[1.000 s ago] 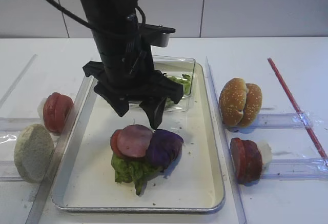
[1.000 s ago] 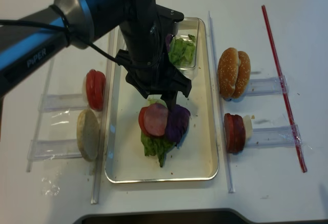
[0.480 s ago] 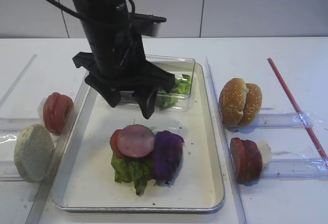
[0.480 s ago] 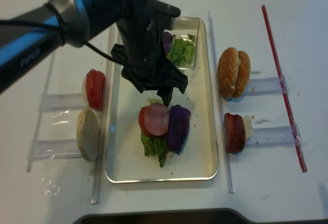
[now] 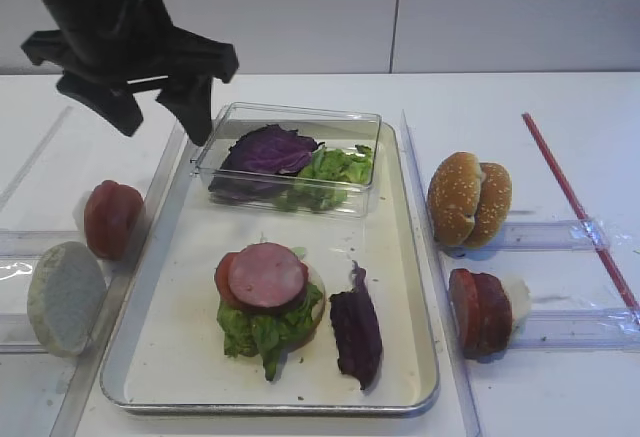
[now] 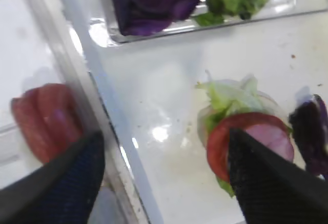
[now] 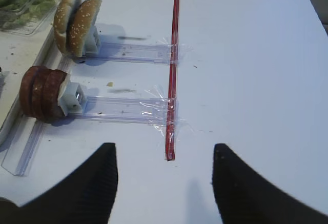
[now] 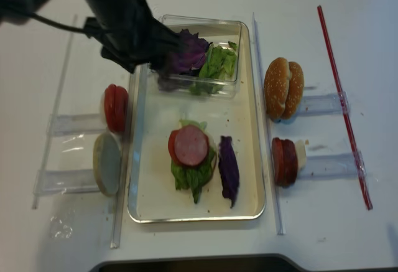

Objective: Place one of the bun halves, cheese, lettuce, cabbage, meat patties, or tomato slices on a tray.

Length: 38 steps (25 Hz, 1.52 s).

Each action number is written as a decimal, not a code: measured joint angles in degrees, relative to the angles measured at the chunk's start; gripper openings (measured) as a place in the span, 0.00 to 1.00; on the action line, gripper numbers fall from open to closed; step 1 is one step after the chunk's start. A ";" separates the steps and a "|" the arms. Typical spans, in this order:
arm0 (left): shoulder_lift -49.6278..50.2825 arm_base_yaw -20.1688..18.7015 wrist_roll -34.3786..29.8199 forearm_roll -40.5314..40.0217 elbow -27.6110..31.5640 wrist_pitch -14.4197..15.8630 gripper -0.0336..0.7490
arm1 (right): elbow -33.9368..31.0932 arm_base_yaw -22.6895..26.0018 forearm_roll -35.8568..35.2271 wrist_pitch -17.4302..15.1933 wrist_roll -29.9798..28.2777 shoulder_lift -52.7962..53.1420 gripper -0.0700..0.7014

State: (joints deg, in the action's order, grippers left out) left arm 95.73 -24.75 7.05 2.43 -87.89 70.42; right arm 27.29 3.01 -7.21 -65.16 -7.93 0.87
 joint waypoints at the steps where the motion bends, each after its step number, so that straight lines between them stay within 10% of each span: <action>1: -0.64 1.31 -0.35 -0.24 0.24 0.00 0.66 | 0.00 0.00 0.00 0.00 0.00 0.00 0.65; 15: -9.19 15.70 -2.43 -4.47 7.49 0.61 0.66 | 0.00 0.00 0.00 0.00 0.03 0.00 0.65; 24: -14.86 17.39 -3.92 -5.21 10.69 0.61 0.66 | 0.00 0.00 0.00 0.00 0.16 0.00 0.65; 38: -39.57 17.53 -3.46 -5.26 32.10 0.87 0.66 | 0.00 0.00 0.00 0.00 0.16 0.00 0.65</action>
State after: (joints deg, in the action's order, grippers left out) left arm 56.16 -7.22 3.59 -2.82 -55.78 71.29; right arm 27.29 3.01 -7.21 -65.16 -7.77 0.87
